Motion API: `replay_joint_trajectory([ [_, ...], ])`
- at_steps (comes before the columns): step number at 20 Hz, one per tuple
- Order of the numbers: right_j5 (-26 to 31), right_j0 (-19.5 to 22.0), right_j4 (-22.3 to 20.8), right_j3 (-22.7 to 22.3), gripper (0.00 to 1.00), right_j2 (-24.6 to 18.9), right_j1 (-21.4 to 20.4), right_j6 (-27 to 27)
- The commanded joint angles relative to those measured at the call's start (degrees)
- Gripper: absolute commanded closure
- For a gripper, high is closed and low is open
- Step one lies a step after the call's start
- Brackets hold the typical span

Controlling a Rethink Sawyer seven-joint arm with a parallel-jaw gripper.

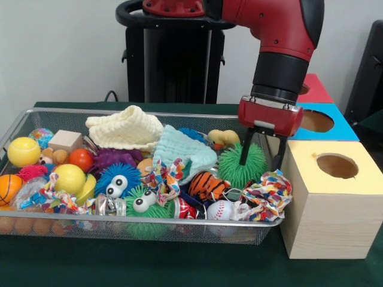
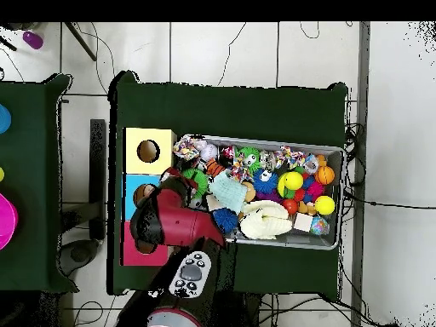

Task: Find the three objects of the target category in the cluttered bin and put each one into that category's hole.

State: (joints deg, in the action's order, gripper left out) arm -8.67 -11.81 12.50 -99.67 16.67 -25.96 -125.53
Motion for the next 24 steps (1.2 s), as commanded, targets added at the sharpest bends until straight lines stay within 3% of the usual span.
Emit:
replay_joint_trajectory([
  [1,-1.6,3.8,-3.1,4.8,0.00,-7.0,1.1,-5.1],
  [5,5.0,5.7,-3.2,6.8,0.00,-6.8,-0.5,-2.5],
  [8,8.4,6.6,-1.9,9.5,0.00,-4.0,0.4,-1.5],
  [18,10.7,13.3,-1.5,16.0,0.00,-1.2,4.8,-1.5],
  [24,14.1,11.4,1.5,18.3,0.00,1.9,6.7,-4.7],
])
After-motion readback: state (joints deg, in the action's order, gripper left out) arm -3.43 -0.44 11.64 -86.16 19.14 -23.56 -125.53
